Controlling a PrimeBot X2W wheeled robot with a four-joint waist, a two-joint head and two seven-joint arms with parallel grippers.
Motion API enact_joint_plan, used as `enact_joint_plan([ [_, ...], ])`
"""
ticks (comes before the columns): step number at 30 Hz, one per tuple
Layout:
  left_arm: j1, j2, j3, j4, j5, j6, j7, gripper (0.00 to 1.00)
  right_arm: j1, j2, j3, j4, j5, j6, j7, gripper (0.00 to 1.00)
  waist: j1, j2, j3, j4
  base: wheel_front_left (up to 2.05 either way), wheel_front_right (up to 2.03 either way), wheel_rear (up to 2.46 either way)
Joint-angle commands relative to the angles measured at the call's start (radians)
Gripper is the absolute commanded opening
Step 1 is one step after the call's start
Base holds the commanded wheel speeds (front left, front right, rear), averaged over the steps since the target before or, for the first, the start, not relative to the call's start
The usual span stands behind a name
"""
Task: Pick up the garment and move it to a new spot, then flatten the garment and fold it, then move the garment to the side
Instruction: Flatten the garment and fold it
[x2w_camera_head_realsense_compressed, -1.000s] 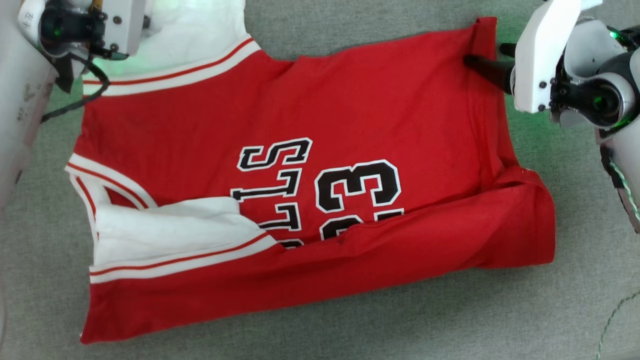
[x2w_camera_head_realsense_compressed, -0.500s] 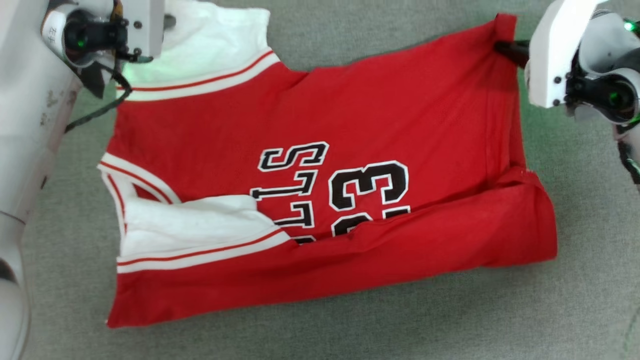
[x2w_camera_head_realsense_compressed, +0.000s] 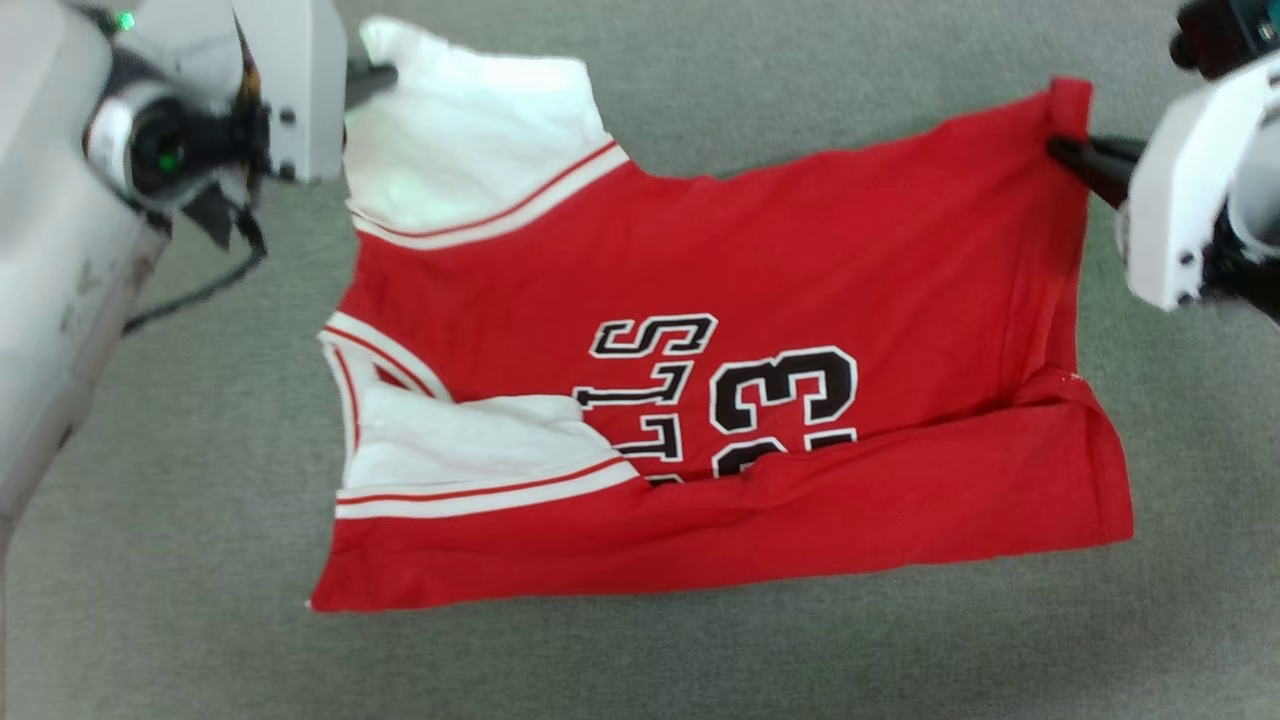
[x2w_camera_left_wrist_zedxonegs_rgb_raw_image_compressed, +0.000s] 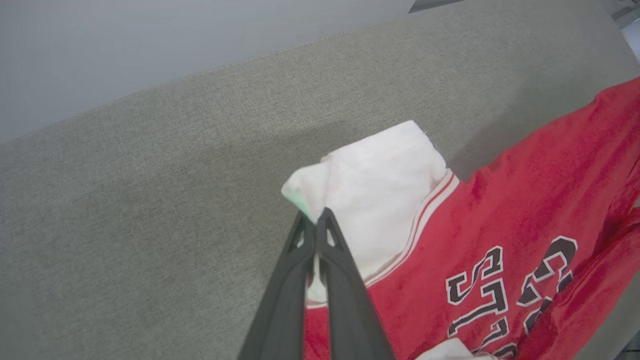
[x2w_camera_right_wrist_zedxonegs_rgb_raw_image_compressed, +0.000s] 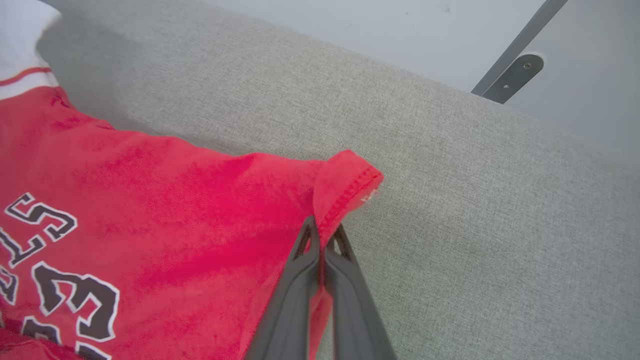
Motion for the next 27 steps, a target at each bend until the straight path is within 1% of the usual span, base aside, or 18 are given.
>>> enact_joint_plan([
  [1,0.037,0.018,-0.005,-0.027,-0.017,-0.002,0.002,0.0,0.035,-0.028,0.007,-0.016,0.015,-0.001,-0.012,0.0,0.0,-0.0001,-0.048,0.043,0.0,0.0,0.0],
  [2,0.055,0.032,-0.008,-0.05,-0.023,-0.002,0.006,0.0,0.052,-0.043,0.01,-0.03,0.021,-0.001,-0.016,0.0,0.0,-0.0001,-0.057,0.049,0.0,0.0,0.0],
  [3,0.055,0.032,-0.008,-0.05,-0.023,-0.002,0.006,0.0,0.052,-0.043,0.01,-0.03,0.021,-0.001,-0.016,0.0,0.0,-0.0001,-0.057,0.049,0.0,0.0,0.0],
  [8,0.154,0.088,-0.026,-0.165,-0.051,0.003,0.023,0.0,0.155,-0.113,0.004,-0.088,0.067,-0.001,-0.027,0.0,0.0,-0.0001,-0.093,0.077,0.0,0.0,0.0],
  [13,0.253,0.133,-0.043,-0.278,-0.082,0.052,0.05,0.0,0.251,-0.152,-0.013,-0.151,0.106,-0.001,-0.013,0.0,0.0,-0.0001,-0.107,0.09,0.0,0.0,0.0],
  [15,0.29,0.149,-0.052,-0.313,-0.093,0.079,0.067,0.0,0.286,-0.162,-0.016,-0.173,0.118,-0.001,-0.002,0.0,0.0,-0.0001,-0.109,0.091,0.0,0.0,0.0],
  [17,0.32,0.162,-0.062,-0.342,-0.106,0.107,0.088,0.0,0.317,-0.166,-0.02,-0.192,0.13,-0.001,0.015,0.0,0.0,-0.0001,-0.11,0.091,0.0,0.0,0.0],
  [20,0.352,0.172,-0.074,-0.377,-0.115,0.139,0.11,0.0,0.348,-0.167,-0.031,-0.21,0.137,-0.001,0.038,0.0,0.0,-0.0001,-0.105,0.084,0.0,0.0,0.0],
  [23,0.371,0.167,-0.081,-0.389,-0.128,0.167,0.125,0.0,0.361,-0.156,-0.04,-0.214,0.12,-0.001,0.053,0.0,0.0,-0.0001,-0.096,0.076,0.0,0.0,0.0],
  [27,0.377,0.148,-0.088,-0.364,-0.139,0.194,0.144,0.0,0.354,-0.129,-0.05,-0.207,0.098,-0.001,0.065,0.0,0.0,-0.0001,-0.079,0.064,0.0,0.0,0.0],
])
